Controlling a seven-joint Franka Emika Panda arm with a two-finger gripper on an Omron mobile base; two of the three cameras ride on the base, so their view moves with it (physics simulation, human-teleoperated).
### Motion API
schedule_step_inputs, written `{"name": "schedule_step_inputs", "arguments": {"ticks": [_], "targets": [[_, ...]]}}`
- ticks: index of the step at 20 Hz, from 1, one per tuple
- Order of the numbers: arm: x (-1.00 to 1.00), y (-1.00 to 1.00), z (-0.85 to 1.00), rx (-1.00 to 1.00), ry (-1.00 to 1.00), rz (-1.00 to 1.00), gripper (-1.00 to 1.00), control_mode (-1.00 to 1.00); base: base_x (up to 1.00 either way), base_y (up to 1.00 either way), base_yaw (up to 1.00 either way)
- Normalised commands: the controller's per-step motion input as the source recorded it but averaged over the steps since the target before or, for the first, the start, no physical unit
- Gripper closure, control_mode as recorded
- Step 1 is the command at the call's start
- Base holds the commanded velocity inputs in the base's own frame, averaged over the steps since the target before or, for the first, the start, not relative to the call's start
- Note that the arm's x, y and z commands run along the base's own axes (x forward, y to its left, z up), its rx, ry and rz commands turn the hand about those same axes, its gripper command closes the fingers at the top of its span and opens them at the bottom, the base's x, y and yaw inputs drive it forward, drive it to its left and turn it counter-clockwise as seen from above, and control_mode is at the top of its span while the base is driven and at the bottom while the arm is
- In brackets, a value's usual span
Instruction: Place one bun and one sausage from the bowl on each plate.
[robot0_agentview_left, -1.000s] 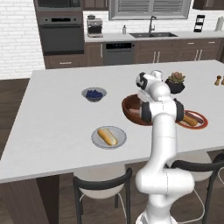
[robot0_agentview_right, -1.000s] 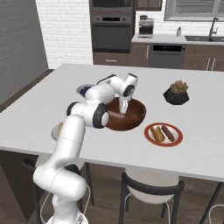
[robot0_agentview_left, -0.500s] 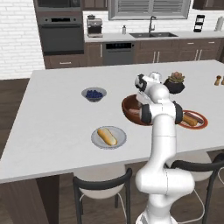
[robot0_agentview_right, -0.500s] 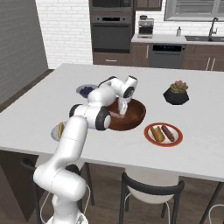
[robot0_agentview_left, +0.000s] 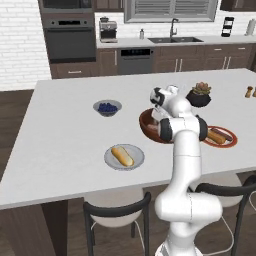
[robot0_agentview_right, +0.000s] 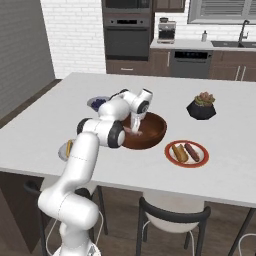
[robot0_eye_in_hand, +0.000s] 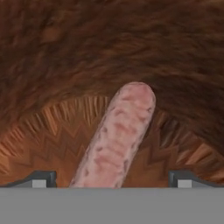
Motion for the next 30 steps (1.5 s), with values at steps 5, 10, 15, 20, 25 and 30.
{"name": "schedule_step_inputs", "arguments": {"ticks": [5, 10, 15, 20, 25, 30], "targets": [[-0.01, 0.00, -0.23, 0.00, -0.10, 0.00, -1.00, -1.00, 0.00, 0.00, 0.00], [0.00, 0.01, -0.16, 0.00, -0.11, -0.01, 1.00, -1.00, 0.00, 0.00, 0.00], [0.00, 0.00, 0.00, 0.00, 0.00, 0.00, 1.00, -1.00, 0.00, 0.00, 0.00], [-0.06, 0.00, 0.18, 0.00, 0.00, -0.03, 1.00, -1.00, 0.00, 0.00, 0.00], [-0.25, 0.00, 0.81, 0.00, 0.00, -0.13, 1.00, -1.00, 0.00, 0.00, 0.00], [-0.78, 0.37, 0.49, -0.03, 0.02, -0.23, 1.00, -1.00, 0.00, 0.00, 0.00]]}}
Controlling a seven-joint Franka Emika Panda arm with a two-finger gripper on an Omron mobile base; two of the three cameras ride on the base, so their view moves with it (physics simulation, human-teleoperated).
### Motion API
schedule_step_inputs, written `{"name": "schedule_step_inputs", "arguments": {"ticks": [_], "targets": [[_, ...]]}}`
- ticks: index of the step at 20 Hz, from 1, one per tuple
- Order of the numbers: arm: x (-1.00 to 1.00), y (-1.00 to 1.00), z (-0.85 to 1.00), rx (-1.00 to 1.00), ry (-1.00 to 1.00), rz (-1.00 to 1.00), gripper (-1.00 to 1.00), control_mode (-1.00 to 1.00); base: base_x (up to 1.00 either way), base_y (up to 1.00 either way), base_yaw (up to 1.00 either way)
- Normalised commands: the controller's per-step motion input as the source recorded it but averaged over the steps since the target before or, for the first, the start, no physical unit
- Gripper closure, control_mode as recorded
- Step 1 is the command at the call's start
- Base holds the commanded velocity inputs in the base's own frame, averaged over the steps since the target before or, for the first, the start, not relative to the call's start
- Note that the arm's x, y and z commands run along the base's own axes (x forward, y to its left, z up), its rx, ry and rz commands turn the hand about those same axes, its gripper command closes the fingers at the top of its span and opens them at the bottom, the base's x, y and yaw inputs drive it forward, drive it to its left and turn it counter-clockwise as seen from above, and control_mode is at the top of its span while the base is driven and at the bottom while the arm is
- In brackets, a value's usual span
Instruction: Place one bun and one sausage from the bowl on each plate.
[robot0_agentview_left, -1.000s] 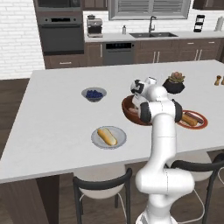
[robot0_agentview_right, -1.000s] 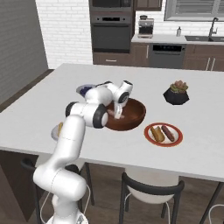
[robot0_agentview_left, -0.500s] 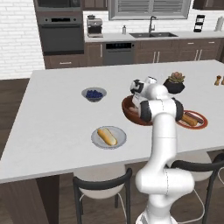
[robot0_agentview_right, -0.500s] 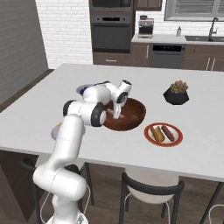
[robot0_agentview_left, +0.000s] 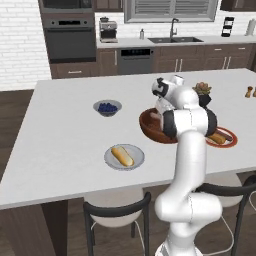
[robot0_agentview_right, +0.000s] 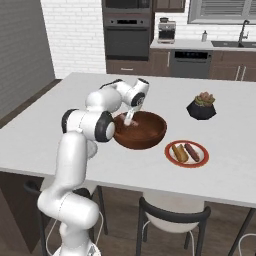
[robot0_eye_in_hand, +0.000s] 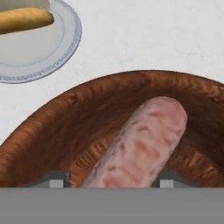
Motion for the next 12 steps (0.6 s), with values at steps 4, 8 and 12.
{"name": "schedule_step_inputs", "arguments": {"ticks": [4, 8, 12], "targets": [[-1.00, 0.91, -0.03, -0.08, 0.00, -0.28, 1.00, -1.00, 0.00, 0.00, 0.00], [-0.91, 0.89, 0.02, -0.06, 0.00, -0.25, 1.00, -1.00, 0.00, 0.00, 0.00], [-0.37, 0.66, 0.12, -0.01, 0.07, -0.37, 1.00, -1.00, 0.00, 0.00, 0.00]]}}
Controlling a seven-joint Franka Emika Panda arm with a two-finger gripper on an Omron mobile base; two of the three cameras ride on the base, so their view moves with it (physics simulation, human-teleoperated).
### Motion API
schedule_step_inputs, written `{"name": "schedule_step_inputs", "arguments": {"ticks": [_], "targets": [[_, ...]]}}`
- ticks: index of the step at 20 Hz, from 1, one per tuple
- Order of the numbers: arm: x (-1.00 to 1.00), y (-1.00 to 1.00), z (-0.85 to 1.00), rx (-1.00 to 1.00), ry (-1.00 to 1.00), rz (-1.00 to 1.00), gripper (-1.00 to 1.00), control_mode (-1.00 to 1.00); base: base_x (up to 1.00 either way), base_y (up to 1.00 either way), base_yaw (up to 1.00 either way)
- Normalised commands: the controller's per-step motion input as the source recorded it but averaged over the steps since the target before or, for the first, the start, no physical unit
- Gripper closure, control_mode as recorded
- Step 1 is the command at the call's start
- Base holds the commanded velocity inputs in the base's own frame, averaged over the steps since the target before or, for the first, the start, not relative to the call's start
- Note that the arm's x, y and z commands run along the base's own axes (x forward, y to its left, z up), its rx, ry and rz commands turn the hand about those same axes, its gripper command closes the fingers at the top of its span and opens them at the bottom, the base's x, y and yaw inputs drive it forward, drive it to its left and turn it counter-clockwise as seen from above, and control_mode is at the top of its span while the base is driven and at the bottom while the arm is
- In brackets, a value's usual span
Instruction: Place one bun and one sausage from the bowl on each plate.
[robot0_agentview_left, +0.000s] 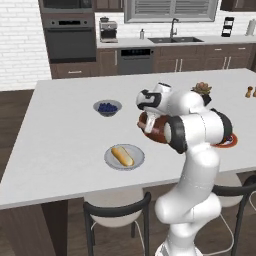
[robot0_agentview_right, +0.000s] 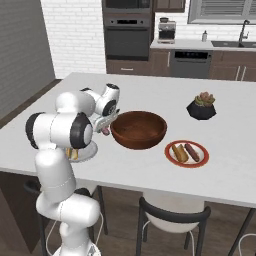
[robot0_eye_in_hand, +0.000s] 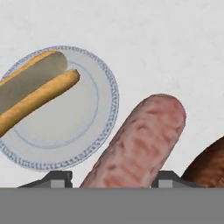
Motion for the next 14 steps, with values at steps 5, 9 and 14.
{"name": "schedule_step_inputs", "arguments": {"ticks": [5, 9, 14], "targets": [[-0.02, 0.29, 0.02, 0.00, 0.10, -0.35, 1.00, -1.00, 0.00, 0.00, 0.00], [0.00, 0.55, 0.00, 0.00, 0.04, -0.31, 1.00, -1.00, 0.00, 0.00, 0.00], [-0.01, 0.24, -0.26, 0.00, 0.11, -0.13, 1.00, -1.00, 0.00, 0.00, 0.00]]}}
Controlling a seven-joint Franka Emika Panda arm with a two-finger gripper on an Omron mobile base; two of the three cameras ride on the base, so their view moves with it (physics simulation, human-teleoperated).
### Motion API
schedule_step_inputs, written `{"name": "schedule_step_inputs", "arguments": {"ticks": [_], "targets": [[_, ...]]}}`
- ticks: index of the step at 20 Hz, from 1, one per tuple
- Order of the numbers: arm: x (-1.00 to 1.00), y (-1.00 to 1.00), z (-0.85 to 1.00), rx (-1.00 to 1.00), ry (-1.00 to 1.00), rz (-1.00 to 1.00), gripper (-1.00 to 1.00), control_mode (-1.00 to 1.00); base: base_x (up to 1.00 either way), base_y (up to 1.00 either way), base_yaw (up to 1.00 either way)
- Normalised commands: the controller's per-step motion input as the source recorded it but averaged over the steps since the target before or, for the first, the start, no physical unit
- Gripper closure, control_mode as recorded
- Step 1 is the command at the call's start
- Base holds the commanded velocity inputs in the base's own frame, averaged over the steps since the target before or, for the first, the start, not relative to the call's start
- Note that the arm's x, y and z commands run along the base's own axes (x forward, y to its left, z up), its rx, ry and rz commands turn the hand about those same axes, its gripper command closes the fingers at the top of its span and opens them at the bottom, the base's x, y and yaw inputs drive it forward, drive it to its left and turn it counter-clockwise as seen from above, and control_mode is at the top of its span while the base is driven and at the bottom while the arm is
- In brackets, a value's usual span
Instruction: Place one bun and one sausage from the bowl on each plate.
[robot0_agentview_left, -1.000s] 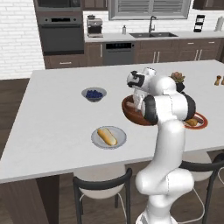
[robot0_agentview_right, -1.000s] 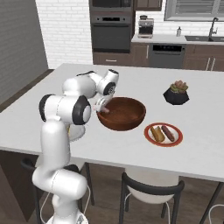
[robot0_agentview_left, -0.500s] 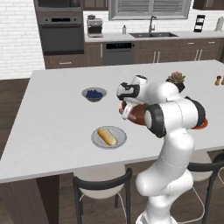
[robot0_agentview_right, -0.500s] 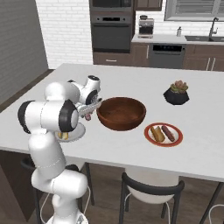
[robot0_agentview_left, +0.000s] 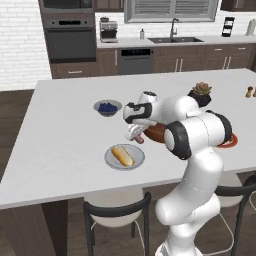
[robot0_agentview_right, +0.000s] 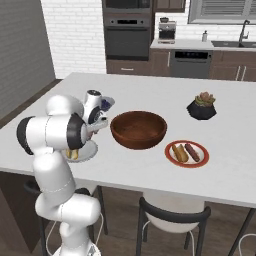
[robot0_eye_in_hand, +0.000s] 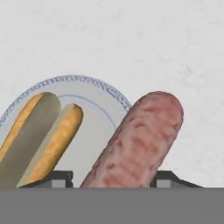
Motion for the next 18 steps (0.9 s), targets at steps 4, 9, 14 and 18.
{"name": "schedule_step_inputs", "arguments": {"ticks": [4, 9, 14, 18], "targets": [[0.00, 0.00, -0.45, 0.00, 0.08, -0.01, 1.00, -1.00, 0.00, 0.00, 0.00], [0.00, 0.06, -0.42, 0.00, 0.08, 0.00, 1.00, -1.00, 0.00, 0.00, 0.00], [0.00, 0.23, -0.24, 0.00, 0.08, -0.01, 1.00, -1.00, 0.00, 0.00, 0.00], [-0.02, 0.10, -0.07, 0.00, 0.00, 0.00, 1.00, -1.00, 0.00, 0.00, 0.00]]}}
